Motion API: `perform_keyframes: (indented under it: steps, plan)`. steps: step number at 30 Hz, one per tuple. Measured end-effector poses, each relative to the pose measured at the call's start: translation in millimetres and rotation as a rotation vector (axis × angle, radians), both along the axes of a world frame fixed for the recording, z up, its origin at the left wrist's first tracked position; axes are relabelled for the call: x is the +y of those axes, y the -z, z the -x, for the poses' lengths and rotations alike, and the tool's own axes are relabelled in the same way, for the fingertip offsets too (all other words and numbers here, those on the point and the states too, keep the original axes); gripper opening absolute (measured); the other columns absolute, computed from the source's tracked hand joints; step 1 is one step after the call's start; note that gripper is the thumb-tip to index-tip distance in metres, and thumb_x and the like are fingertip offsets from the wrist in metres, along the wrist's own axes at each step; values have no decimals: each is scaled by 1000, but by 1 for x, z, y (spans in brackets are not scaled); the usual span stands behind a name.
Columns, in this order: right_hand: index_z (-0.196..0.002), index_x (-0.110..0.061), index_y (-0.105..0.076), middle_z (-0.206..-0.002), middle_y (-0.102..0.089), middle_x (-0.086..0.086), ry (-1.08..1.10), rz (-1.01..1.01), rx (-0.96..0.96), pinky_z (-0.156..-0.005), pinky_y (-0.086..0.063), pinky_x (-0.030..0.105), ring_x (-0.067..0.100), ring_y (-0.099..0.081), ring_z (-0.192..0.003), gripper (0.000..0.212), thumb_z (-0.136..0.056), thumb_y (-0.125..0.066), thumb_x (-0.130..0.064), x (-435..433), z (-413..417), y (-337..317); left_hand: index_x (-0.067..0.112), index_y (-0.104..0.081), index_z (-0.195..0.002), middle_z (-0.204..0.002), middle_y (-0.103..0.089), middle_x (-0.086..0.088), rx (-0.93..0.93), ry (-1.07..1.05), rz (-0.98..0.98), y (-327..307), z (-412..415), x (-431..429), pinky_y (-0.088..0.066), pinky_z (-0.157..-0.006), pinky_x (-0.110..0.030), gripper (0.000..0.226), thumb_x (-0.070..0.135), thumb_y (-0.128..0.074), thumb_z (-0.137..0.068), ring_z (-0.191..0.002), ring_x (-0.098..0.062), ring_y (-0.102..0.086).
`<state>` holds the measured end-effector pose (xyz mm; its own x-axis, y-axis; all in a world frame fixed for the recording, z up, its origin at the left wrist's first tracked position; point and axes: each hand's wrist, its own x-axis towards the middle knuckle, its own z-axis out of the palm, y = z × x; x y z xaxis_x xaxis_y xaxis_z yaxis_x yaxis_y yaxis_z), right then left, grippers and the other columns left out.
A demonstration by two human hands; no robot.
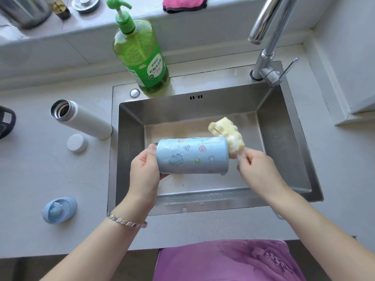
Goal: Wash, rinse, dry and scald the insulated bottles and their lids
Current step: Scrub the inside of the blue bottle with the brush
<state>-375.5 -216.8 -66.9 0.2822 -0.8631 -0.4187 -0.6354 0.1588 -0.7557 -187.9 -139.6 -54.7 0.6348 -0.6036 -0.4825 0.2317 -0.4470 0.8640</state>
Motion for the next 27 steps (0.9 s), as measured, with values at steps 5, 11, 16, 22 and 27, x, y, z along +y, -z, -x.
perform_keyframes:
  steps: [5,11,16,22,27]
  plan:
    - [-88,-16,-56,-49,-55,-6,279,-562,-537,-36,-17,13,4,-23,-36,21,-94,-45,-33,-2,-3,-6,18,-66,-83,-78,-70,1,-39,129,40,-8,-8,-10,-55,-67,-32,36,20,-35,-101,-74,-14,-64]
    - [-97,-17,-57,-55,-51,-10,205,-628,-635,-33,-20,12,3,-22,-38,35,-70,-74,-30,-1,-6,-13,29,-68,-81,-96,-64,-8,-90,109,104,-10,-11,-37,-49,-79,-40,29,40,-45,-94,-91,-23,-59]
    - [-89,-21,-58,-51,-47,-16,300,-393,-625,-36,-27,13,0,-35,-37,25,-71,-76,-23,7,-23,-11,27,-33,-136,-130,-50,-9,165,-83,65,-20,23,-49,-51,-91,-49,93,40,-83,-59,-109,-24,-61]
    - [-92,-30,-56,-82,-65,-14,59,-83,-389,-64,-41,10,-8,-60,-69,6,-88,-59,-27,17,-23,-15,5,-57,-114,-98,-70,-13,538,-319,-93,-16,24,-52,-55,-81,-48,59,26,-83,-65,-81,-27,-70]
    - [-122,-14,-51,-56,-36,-12,-224,231,-68,-58,-22,30,17,-36,-53,28,-98,-38,-18,43,-18,-17,13,-58,-111,-95,-70,-11,715,-389,-137,-19,13,-54,-53,-73,-51,44,33,-75,-76,-78,-29,-67]
